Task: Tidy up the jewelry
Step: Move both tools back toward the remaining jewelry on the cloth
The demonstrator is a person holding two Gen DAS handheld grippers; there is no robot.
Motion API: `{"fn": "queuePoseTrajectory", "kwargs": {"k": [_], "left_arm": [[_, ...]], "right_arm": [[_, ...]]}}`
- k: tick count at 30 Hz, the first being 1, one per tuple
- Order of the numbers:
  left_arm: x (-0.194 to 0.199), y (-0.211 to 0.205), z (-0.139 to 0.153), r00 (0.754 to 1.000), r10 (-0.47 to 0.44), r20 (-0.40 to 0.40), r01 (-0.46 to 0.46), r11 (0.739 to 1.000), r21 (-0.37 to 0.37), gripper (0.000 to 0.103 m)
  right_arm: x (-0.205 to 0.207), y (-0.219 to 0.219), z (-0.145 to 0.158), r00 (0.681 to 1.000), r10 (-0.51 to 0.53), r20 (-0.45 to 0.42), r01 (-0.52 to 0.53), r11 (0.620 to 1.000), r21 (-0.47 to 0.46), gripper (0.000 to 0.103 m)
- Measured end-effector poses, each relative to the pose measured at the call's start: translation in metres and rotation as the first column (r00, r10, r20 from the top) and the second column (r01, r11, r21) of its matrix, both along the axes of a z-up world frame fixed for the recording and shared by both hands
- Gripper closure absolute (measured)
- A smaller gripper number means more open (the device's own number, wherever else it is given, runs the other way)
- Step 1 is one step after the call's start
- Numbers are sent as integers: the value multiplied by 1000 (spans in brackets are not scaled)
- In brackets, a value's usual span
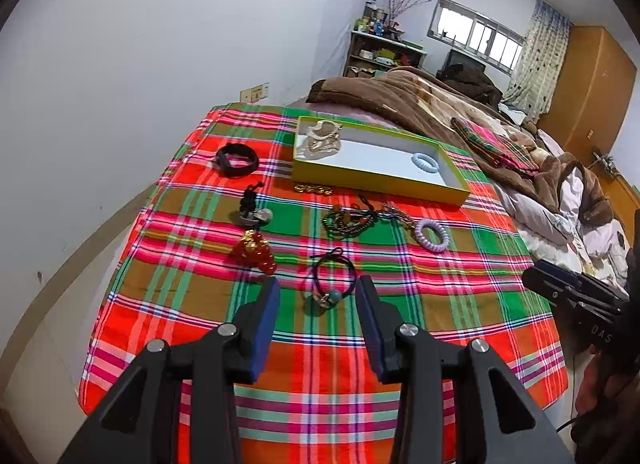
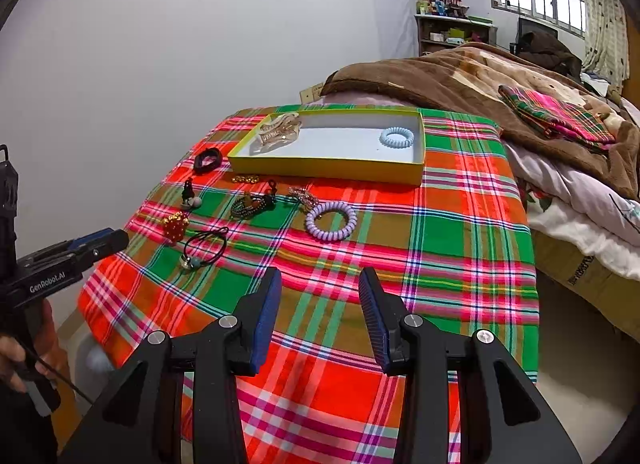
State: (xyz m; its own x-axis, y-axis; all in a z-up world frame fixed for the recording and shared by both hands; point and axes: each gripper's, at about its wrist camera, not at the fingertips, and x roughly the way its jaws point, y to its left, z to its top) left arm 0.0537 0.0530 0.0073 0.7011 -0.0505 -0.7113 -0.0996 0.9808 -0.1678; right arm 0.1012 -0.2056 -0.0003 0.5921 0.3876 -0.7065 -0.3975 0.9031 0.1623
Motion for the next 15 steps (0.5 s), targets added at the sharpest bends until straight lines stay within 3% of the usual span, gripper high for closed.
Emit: {"fn": "queuePoseTrajectory", "kwargs": {"k": [15], "left_arm": [[16, 29, -18, 998, 50, -36, -51, 998, -24, 58]], "right_arm": [[24, 13, -13, 999, 13, -31, -14, 1000, -27, 62]]}}
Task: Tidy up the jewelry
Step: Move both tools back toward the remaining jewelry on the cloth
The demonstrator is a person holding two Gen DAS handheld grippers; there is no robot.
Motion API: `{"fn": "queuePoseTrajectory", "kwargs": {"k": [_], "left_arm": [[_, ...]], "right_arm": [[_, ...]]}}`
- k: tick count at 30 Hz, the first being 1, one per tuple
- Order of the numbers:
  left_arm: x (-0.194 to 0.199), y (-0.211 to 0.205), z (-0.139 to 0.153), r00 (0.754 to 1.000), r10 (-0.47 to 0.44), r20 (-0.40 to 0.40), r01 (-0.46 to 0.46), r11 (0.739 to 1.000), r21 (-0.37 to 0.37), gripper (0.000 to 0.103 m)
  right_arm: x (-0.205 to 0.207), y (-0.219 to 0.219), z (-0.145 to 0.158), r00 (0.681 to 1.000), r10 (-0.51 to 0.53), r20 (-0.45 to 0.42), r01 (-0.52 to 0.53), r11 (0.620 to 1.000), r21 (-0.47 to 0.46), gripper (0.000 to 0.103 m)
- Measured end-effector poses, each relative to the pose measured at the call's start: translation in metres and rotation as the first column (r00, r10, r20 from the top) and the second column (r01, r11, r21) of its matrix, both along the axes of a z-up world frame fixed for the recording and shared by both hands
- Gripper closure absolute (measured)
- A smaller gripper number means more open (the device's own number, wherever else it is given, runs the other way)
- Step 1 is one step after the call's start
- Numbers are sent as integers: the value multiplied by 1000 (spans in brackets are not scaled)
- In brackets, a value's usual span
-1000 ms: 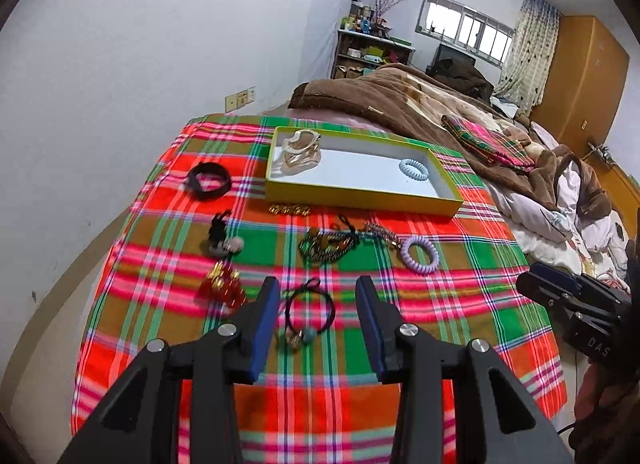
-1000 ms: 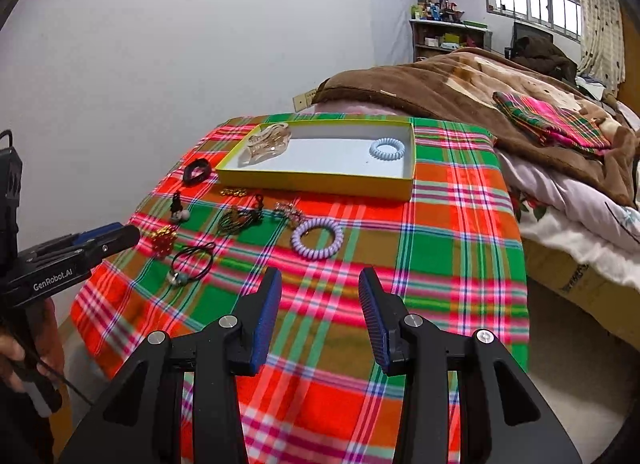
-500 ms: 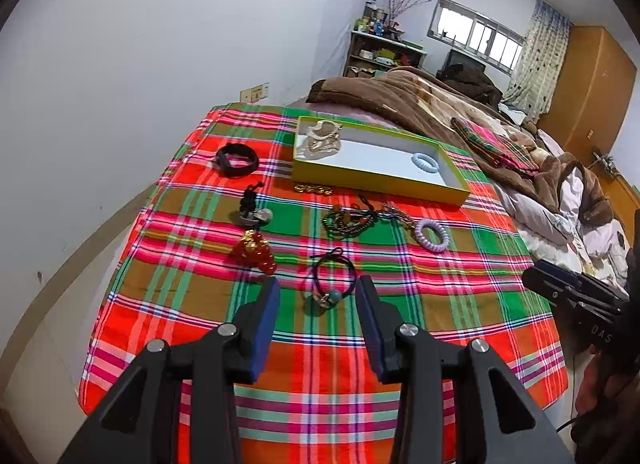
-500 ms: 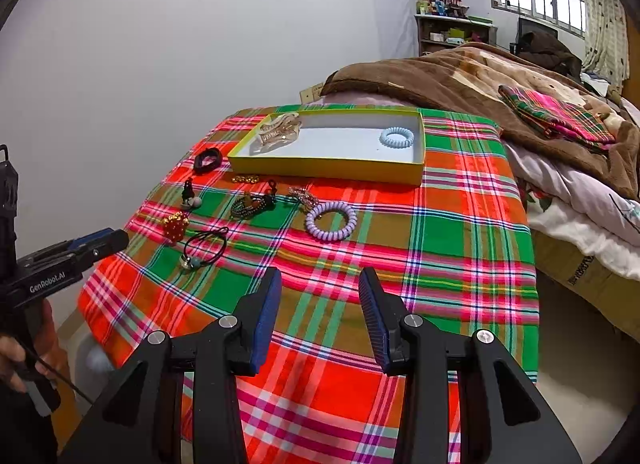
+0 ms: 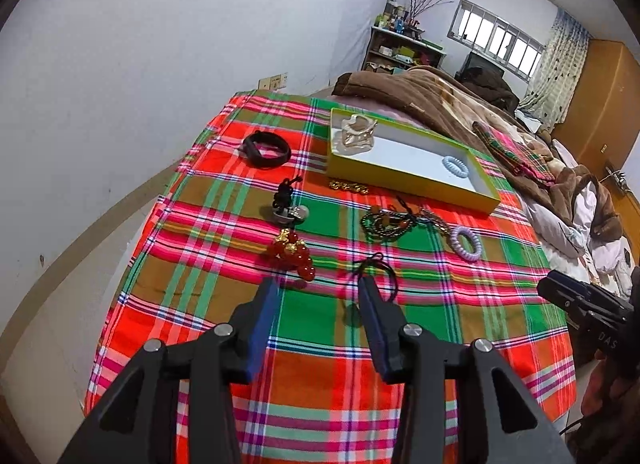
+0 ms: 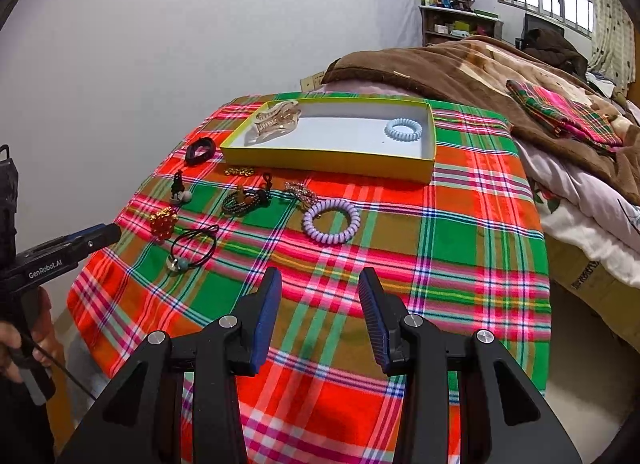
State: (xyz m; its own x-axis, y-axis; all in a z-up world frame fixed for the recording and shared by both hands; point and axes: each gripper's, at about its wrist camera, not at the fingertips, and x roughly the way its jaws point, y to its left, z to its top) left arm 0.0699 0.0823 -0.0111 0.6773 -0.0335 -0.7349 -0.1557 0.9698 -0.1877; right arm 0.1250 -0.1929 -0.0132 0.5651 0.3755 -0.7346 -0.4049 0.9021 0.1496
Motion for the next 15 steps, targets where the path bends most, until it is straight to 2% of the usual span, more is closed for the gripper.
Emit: {"fn": "queuePoseTrajectory", "kwargs": {"k": [15], "left_arm": [[48, 22, -39, 997, 24, -69, -27, 999, -40, 53]], "right_arm": [[58, 22, -34, 997, 27, -70, -29, 999, -18, 60]]}}
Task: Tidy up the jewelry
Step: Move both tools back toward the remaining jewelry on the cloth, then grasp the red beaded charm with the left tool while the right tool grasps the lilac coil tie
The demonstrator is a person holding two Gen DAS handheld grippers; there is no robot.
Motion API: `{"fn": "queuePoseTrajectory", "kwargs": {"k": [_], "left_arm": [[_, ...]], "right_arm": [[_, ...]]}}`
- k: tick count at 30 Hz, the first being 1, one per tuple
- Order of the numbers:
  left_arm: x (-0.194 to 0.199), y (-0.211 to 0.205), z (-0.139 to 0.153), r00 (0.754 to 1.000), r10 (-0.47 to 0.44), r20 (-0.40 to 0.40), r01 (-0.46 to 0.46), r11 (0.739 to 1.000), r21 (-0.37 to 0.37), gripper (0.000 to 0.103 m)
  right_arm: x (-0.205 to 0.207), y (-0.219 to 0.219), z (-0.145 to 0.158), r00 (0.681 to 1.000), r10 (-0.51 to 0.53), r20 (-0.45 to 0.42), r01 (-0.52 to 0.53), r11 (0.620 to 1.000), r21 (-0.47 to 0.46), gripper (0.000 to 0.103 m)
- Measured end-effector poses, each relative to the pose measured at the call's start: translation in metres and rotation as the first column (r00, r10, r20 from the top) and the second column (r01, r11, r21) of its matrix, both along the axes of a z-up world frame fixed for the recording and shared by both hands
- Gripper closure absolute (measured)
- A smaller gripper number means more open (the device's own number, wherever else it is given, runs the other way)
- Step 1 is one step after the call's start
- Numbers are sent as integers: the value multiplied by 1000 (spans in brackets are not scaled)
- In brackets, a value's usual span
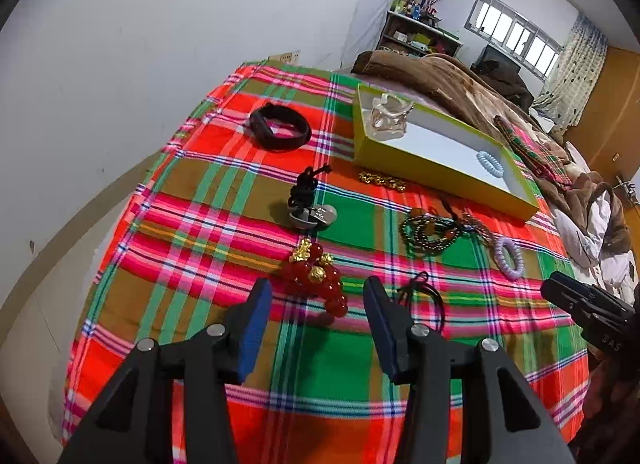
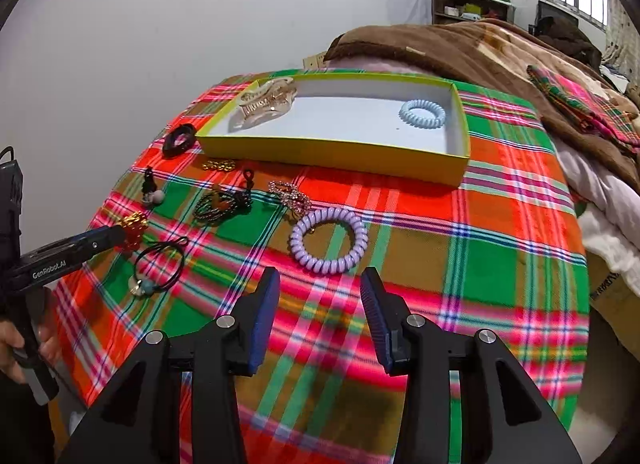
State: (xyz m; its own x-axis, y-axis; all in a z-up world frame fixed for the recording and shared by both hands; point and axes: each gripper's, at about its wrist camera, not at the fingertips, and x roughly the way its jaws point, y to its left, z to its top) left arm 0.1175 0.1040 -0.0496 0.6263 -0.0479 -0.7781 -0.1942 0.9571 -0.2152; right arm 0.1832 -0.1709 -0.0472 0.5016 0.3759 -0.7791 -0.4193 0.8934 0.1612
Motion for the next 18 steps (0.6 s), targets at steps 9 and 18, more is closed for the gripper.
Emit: {"fn": "queuePoseTrajectory", "kwargs": {"k": [9, 18], "left_arm": [[9, -8, -14, 1000, -13, -23, 14, 999, 47, 54], [14, -9, -16, 1000, -7, -13, 9, 996, 90, 66]], "right_arm": [[25, 8, -12, 1000, 1, -9, -1, 1000, -21, 55], [40, 9, -23, 999, -26, -45, 24, 999, -31, 54]]}}
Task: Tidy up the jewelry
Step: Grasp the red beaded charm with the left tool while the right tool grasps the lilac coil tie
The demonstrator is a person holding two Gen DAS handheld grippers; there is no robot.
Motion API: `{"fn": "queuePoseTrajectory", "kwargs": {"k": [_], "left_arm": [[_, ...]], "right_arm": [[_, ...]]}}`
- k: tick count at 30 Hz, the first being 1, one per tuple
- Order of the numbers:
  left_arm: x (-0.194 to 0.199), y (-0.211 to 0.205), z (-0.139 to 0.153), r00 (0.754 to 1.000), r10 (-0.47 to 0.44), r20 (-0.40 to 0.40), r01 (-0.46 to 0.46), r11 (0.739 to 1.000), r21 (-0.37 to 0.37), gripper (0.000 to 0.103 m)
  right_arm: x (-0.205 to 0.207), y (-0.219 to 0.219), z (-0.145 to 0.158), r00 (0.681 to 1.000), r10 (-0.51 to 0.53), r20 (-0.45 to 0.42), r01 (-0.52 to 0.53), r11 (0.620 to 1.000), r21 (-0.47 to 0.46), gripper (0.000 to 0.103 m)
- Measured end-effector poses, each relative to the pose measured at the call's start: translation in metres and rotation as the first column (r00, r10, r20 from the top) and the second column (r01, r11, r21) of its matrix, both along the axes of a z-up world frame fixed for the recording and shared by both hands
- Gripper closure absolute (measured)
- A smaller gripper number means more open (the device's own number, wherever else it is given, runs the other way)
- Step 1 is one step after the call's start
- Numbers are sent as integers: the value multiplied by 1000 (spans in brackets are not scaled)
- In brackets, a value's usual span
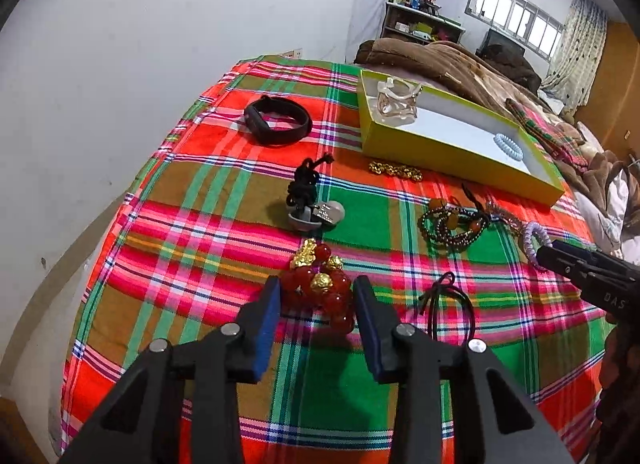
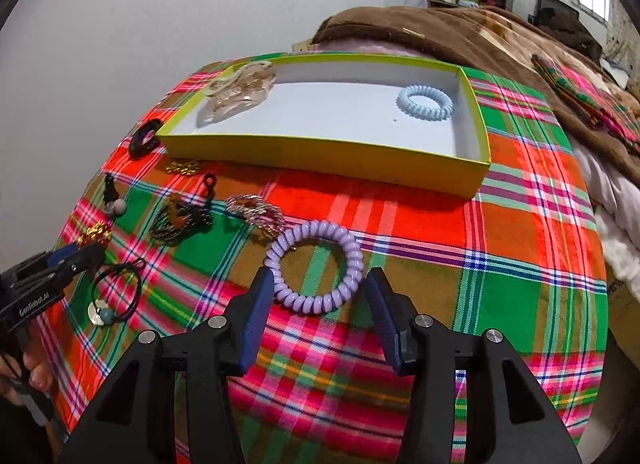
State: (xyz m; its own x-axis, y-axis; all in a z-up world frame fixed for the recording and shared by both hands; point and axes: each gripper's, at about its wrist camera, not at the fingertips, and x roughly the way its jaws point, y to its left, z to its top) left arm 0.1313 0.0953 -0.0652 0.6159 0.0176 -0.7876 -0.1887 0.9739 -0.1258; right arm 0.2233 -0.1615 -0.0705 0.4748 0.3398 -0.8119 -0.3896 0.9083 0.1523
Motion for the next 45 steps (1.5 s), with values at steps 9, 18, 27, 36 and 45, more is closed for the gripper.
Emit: {"fn": "queuePoseTrajectory", "kwargs": {"k": [9, 18, 27, 36, 45], "left_arm": [[-1, 3, 1, 1000, 6, 12, -6, 1000, -16, 69], [-1, 2, 1, 1000, 5, 12, -4, 1000, -16, 69], [-3, -1, 3, 1000, 2, 15, -2, 1000, 1, 70], [-19, -3, 13, 998, -25, 55, 26, 1000, -17, 73], [-34, -11, 35, 994, -45, 100, 47, 999, -24, 73]], "right_arm": [[5, -5, 1, 999, -27, -30, 28, 999, 27, 59], [19, -10, 1, 997, -69, -26, 69, 998, -5, 69], [13, 2, 0, 999, -36, 17, 37, 995, -95, 94], [-6, -13, 18, 998, -47, 50, 49, 998, -29, 94], [-25, -24, 39, 995, -57, 87, 55, 998, 18, 94]]}}
